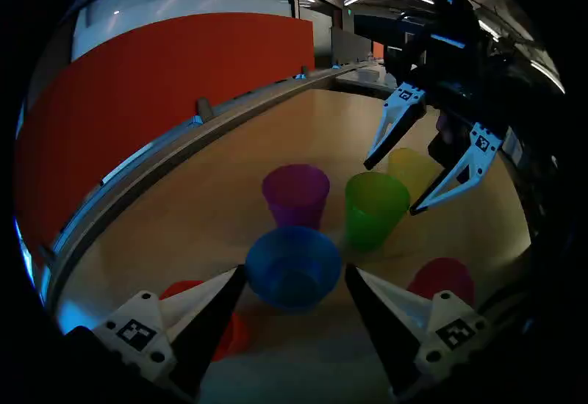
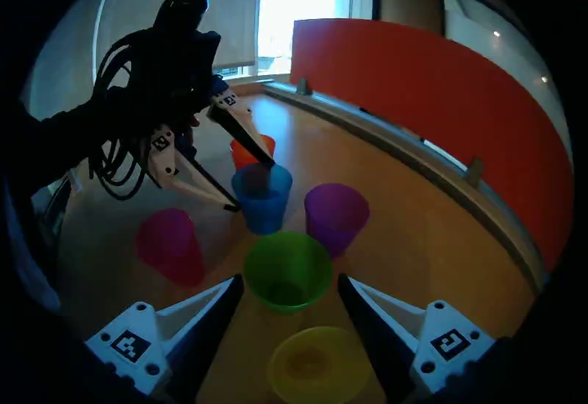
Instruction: Pour water
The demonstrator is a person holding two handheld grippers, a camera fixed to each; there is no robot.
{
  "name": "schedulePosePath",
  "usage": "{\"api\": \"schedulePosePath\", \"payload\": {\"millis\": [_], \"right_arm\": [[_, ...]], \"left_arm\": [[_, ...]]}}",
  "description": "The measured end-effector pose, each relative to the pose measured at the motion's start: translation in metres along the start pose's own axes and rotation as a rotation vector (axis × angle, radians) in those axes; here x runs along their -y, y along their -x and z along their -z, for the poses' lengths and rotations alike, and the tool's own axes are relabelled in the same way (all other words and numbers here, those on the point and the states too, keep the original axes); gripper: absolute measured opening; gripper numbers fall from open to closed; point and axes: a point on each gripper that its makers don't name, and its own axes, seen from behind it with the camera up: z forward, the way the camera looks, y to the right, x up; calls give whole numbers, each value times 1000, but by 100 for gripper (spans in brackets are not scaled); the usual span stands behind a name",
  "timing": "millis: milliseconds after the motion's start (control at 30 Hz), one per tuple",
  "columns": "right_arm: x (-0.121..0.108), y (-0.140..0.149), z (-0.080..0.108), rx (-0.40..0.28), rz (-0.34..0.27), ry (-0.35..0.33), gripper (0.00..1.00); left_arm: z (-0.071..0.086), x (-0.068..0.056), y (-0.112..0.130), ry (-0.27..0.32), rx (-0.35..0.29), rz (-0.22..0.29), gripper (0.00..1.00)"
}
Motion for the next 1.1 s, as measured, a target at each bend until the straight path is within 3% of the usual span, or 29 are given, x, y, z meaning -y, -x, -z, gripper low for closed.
{"api": "schedulePosePath", "payload": {"millis": [467,1100], "right_arm": [[-1,7,-15,21,-11,1,100],[2,9,-28,30,-33,1,100]], "left_arm": [[-9,0,0,9,-4,8,100],[-20,2,3,-14,17,-33,100]]}}
